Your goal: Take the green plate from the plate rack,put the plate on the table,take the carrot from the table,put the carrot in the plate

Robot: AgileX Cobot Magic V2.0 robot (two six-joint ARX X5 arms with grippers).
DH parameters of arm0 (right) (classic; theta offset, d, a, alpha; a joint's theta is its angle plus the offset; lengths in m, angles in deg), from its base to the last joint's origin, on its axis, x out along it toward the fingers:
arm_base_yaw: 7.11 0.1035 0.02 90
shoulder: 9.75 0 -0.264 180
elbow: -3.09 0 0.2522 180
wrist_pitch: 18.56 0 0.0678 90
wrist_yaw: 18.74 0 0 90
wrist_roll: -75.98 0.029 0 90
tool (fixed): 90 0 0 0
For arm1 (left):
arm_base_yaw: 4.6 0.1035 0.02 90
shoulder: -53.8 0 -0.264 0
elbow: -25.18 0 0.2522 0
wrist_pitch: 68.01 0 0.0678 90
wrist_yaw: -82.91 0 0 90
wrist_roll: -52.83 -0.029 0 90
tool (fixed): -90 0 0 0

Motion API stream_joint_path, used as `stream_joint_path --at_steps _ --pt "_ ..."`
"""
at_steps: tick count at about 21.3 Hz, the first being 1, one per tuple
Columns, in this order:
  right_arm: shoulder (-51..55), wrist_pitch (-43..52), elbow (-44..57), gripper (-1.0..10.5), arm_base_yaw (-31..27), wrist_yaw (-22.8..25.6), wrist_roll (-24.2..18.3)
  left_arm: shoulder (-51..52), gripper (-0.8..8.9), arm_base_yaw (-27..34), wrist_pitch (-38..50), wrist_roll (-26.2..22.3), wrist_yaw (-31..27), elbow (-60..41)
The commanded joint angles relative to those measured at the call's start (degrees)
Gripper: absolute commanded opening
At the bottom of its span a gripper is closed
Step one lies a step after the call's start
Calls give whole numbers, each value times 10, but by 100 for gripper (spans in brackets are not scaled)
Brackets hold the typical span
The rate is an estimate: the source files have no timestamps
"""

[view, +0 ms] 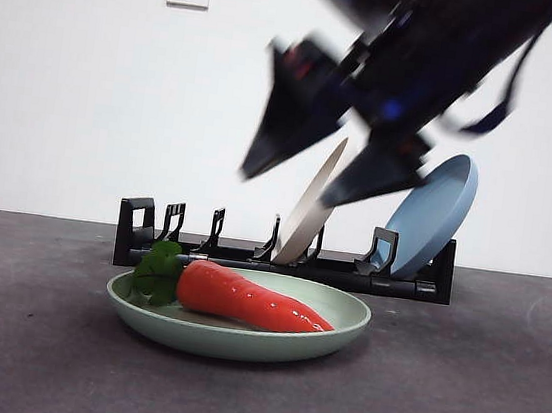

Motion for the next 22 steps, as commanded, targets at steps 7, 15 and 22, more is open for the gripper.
stream_joint_path --at_steps 7,15,22 --pt "240 -366 2 618 2 -4 60 0 313 -2 -33 4 111 -2" --pt "351 -460 2 -34 2 -4 77 0 32 -2 -59 4 149 -2" --pt "402 -461 2 1 2 -1 77 0 -4 -2 -59 4 145 -2"
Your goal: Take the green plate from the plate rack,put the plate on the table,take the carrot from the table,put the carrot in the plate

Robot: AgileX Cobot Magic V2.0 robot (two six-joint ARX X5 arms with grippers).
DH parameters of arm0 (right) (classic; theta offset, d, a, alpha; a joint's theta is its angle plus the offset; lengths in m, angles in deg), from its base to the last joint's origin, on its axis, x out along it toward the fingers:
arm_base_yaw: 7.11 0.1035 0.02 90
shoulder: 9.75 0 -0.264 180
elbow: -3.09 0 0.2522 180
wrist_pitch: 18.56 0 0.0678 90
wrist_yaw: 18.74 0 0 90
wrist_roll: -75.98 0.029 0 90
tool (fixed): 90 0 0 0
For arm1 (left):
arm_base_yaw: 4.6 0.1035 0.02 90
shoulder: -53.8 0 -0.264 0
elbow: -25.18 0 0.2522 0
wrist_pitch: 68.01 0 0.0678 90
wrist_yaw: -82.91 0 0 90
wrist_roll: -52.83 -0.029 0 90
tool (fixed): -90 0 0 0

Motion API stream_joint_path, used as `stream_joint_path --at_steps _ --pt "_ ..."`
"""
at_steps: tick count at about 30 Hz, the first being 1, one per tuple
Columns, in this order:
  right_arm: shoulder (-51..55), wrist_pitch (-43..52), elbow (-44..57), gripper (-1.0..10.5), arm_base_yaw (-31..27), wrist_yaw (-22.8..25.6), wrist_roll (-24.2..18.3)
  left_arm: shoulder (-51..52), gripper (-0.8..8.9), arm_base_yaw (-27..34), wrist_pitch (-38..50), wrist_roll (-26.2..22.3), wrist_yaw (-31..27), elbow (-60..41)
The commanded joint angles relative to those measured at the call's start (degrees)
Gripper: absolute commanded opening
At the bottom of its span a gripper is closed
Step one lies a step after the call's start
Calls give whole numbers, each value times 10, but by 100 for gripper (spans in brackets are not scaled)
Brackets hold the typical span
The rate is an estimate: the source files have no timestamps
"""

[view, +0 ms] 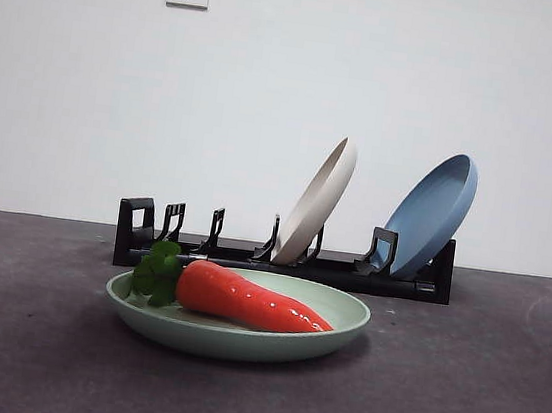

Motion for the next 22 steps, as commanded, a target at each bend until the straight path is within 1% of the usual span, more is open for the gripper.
stream_joint_path --at_steps 1,16,19,20,22 --pt "9 3 2 1 2 1 6 0 -3 -2 1 4 -2 -2" --pt "29 2 2 1 1 2 5 0 -3 -3 1 4 1 -2" --pt "29 2 2 1 1 2 5 11 -3 9 6 2 -18 -2" --pt "29 2 2 1 1 2 5 18 -3 16 6 -12 -23 -2" --pt "29 2 2 1 1 2 5 39 -3 40 19 -55 -33 -2"
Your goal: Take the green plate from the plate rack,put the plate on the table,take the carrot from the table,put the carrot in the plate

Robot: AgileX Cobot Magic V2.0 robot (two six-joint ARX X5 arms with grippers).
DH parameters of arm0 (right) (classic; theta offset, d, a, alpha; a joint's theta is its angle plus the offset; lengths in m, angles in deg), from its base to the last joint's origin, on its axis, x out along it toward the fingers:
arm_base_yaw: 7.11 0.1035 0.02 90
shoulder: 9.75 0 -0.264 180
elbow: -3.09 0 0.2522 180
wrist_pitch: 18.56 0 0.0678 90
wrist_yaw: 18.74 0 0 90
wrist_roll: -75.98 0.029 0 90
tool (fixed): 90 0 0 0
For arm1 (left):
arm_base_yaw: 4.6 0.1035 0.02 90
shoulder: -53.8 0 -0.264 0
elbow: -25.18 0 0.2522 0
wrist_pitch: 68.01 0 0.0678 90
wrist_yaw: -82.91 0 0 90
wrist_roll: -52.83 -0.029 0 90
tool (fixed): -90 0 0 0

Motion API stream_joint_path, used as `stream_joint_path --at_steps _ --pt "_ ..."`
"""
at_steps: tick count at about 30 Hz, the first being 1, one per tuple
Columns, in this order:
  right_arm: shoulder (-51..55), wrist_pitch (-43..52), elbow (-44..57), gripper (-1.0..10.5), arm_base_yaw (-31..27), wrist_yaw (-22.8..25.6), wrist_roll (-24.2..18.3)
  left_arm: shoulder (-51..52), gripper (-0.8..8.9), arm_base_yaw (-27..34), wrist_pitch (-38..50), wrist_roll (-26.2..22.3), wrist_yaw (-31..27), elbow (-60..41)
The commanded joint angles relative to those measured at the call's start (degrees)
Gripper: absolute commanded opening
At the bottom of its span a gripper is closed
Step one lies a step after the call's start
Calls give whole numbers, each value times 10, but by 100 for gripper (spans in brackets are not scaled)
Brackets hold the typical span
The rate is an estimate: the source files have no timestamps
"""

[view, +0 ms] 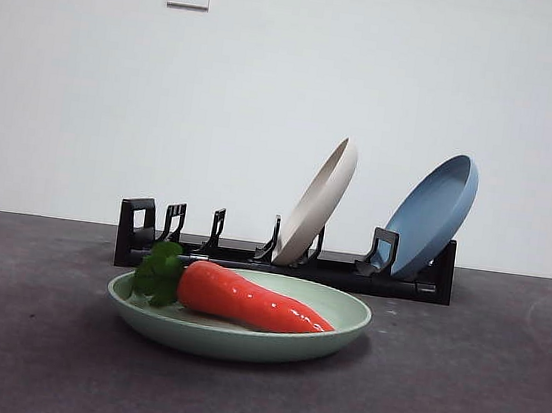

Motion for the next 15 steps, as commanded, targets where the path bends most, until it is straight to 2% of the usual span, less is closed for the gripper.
stream_joint_path --at_steps 1,3,6,12,15 --pt "0 3 2 1 1 1 3 36 -3 39 33 -63 -10 -4" --pt "0 3 2 1 1 1 3 72 -3 93 94 -95 -6 -12" --pt "0 3 2 1 1 1 3 130 -3 191 194 -118 -4 -38" --pt "0 3 2 1 1 1 3 281 -3 399 347 -123 24 -158" --pt "0 3 2 1 1 1 3 356 -3 475 403 -123 21 -242"
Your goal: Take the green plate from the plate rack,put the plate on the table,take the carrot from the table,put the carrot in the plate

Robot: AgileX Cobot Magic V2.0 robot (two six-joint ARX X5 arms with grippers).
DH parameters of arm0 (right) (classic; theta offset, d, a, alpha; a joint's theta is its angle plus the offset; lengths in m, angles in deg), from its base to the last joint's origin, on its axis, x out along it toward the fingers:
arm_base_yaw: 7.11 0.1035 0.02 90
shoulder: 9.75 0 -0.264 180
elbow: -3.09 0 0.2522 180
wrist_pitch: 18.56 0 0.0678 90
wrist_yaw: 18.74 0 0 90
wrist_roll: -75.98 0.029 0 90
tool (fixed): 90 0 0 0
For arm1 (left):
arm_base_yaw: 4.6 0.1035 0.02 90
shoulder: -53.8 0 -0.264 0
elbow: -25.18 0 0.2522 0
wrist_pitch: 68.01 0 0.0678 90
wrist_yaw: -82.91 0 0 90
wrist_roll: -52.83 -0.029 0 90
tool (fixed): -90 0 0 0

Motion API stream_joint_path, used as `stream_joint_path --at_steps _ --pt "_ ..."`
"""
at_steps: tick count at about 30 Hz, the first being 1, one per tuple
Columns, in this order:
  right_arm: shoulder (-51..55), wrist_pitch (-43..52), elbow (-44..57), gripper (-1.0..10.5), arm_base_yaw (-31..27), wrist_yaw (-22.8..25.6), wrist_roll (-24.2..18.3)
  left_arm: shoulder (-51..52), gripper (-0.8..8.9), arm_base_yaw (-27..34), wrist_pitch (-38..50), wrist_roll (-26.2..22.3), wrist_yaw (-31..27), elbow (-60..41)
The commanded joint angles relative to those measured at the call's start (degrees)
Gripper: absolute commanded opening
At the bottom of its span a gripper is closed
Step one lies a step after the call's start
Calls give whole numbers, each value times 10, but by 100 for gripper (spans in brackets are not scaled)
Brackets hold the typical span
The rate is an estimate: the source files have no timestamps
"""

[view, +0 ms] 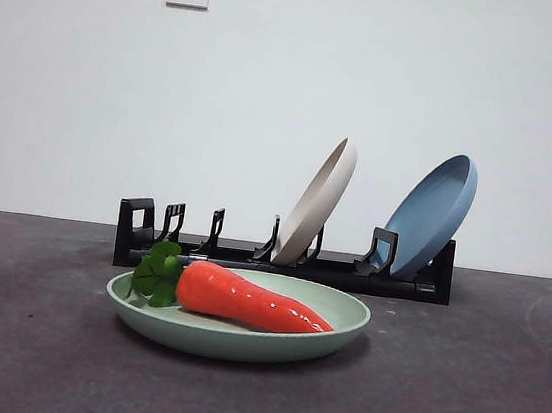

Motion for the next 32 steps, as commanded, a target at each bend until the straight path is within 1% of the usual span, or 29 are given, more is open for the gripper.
stream_joint_path --at_steps 1,6,11,14,21,25,29,32 --pt "0 3 2 1 1 1 3 63 -3 65 42 -10 2 -82" --pt "0 3 2 1 1 1 3 154 -3 141 78 -4 3 -212" --pt "0 3 2 1 1 1 3 205 -3 177 76 43 5 -297" --pt "0 3 2 1 1 1 3 221 -3 183 75 66 5 -337" --pt "0 3 2 1 1 1 3 236 -3 183 74 86 6 -408" --pt "0 3 2 1 1 1 3 243 -3 183 71 100 7 -429" --pt "0 3 2 1 1 1 3 243 -3 182 45 100 6 -431" --pt "0 3 2 1 1 1 3 243 -3 182 48 98 6 -431"
